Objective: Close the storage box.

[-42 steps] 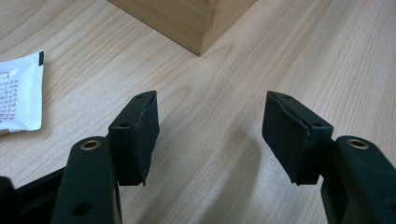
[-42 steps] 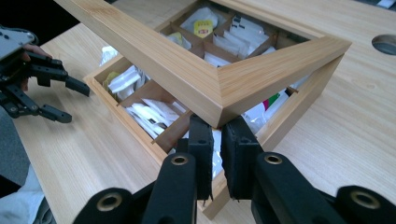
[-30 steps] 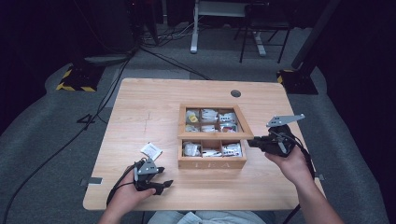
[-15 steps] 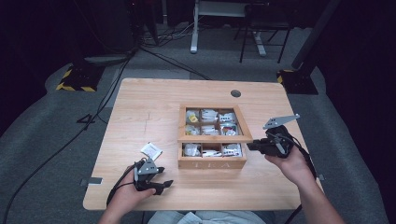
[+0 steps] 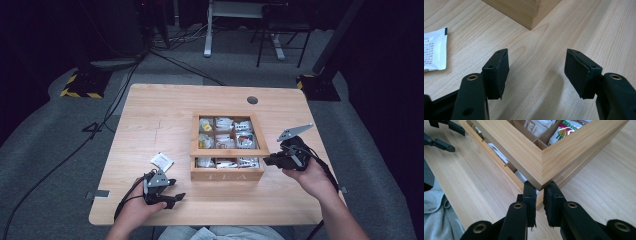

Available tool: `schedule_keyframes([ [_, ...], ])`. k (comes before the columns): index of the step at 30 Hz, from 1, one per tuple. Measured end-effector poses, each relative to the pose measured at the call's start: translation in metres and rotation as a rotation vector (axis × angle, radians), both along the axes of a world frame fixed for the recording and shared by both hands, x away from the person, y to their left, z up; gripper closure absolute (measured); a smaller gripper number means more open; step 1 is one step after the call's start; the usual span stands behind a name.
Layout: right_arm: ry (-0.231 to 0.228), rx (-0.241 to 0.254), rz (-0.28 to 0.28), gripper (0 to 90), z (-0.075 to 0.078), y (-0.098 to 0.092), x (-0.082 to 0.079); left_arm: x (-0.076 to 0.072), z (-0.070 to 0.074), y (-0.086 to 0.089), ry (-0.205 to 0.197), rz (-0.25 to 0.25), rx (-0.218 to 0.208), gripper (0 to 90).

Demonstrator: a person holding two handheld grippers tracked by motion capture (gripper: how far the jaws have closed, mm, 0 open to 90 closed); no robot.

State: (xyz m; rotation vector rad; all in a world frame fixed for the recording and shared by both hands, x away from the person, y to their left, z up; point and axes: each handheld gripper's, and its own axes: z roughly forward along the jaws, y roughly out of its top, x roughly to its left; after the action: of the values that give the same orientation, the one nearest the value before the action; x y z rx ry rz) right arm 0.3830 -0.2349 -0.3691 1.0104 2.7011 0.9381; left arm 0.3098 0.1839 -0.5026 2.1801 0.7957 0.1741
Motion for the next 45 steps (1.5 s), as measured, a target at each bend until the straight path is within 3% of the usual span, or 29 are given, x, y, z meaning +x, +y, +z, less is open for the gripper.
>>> schedule_keyframes([
  [19,0.073,-0.061,0.030,78.6,-0.014,0.005,0.003,0.001,0.000,-0.001,0.005,0.000,-0.004,36.5],
  [45,0.133,-0.146,0.049,76.5,-0.028,0.011,0.006,0.002,0.000,-0.001,0.007,0.003,-0.006,36.6],
])
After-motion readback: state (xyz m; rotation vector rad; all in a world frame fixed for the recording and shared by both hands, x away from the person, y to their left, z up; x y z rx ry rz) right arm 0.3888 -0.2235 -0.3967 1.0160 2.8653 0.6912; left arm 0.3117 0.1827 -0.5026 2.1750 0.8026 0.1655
